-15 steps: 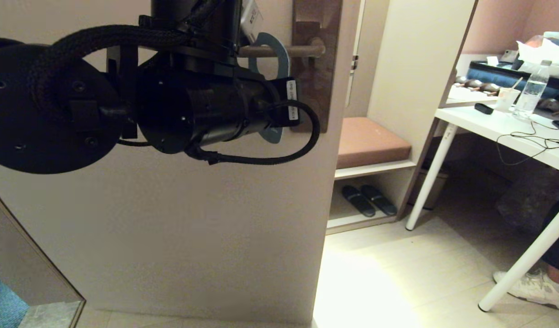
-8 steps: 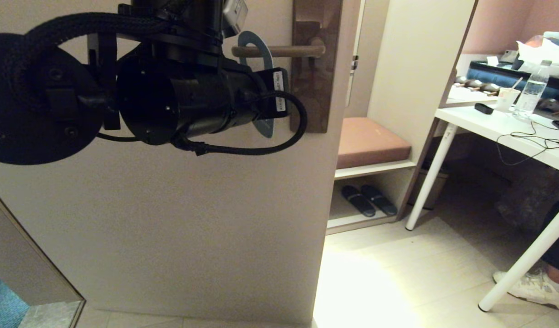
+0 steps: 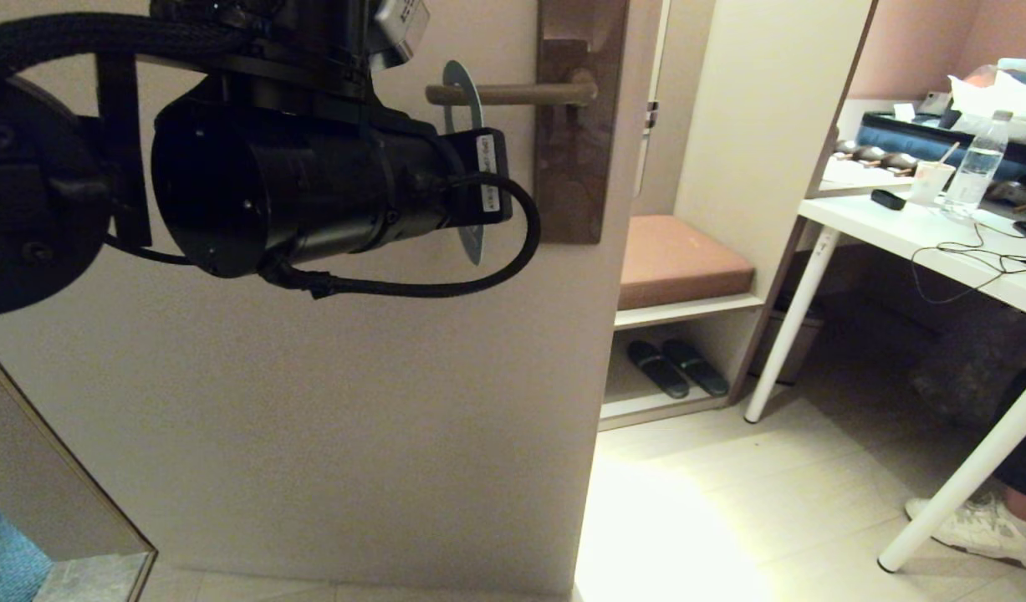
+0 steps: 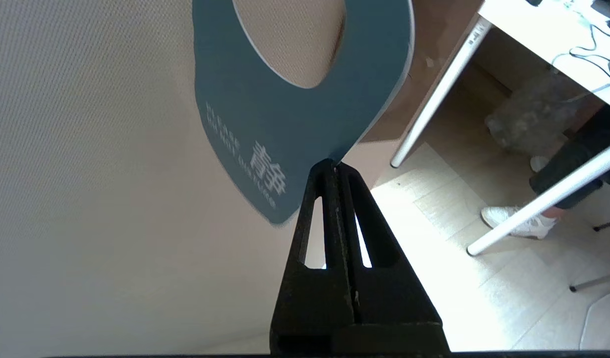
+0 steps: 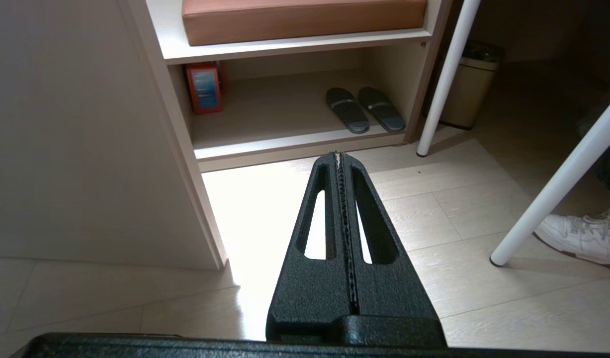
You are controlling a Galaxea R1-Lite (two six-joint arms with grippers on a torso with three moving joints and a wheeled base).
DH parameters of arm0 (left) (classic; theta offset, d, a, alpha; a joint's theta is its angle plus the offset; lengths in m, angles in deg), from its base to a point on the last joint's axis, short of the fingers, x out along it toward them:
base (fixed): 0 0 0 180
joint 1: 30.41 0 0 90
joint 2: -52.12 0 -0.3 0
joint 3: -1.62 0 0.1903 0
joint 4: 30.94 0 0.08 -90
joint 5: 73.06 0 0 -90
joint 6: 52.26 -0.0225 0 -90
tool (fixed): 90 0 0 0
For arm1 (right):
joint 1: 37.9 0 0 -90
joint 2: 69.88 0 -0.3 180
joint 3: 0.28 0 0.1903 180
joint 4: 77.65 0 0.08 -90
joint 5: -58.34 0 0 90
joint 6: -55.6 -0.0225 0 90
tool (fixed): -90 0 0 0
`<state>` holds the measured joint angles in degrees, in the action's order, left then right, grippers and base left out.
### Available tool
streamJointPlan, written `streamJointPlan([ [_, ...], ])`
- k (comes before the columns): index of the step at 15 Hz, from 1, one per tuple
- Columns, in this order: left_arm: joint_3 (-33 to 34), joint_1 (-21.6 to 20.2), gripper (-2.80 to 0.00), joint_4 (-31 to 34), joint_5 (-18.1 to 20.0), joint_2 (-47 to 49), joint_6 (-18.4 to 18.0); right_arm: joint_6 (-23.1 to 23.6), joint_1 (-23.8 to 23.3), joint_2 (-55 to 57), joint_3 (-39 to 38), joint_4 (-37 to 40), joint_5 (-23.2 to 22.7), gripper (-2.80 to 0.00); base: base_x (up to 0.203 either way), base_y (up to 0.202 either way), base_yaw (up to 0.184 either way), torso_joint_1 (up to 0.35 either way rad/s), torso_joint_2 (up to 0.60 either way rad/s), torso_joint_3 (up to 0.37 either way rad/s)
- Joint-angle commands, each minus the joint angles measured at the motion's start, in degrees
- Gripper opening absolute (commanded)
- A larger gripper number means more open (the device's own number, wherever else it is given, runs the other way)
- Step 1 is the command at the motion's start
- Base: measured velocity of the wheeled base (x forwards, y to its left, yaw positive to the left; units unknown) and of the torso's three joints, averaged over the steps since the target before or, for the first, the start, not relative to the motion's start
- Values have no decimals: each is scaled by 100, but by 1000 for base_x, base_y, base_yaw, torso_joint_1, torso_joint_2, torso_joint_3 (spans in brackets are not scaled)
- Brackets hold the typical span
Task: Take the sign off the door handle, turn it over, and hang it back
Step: Hang the sign back with the other side facing out
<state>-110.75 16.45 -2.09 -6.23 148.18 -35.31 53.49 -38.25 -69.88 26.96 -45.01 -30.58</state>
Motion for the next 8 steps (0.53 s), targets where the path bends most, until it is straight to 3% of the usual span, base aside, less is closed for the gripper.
streamJointPlan([
  [1, 76, 13, -280, 5, -20, -164, 2, 0, 0, 0, -1, 4, 6, -280, 0, 0, 0, 0, 0, 0],
  [8, 252, 130, -280, 23, -223, -380, 19, 0, 0, 0, -1, 4, 6, -280, 0, 0, 0, 0, 0, 0],
])
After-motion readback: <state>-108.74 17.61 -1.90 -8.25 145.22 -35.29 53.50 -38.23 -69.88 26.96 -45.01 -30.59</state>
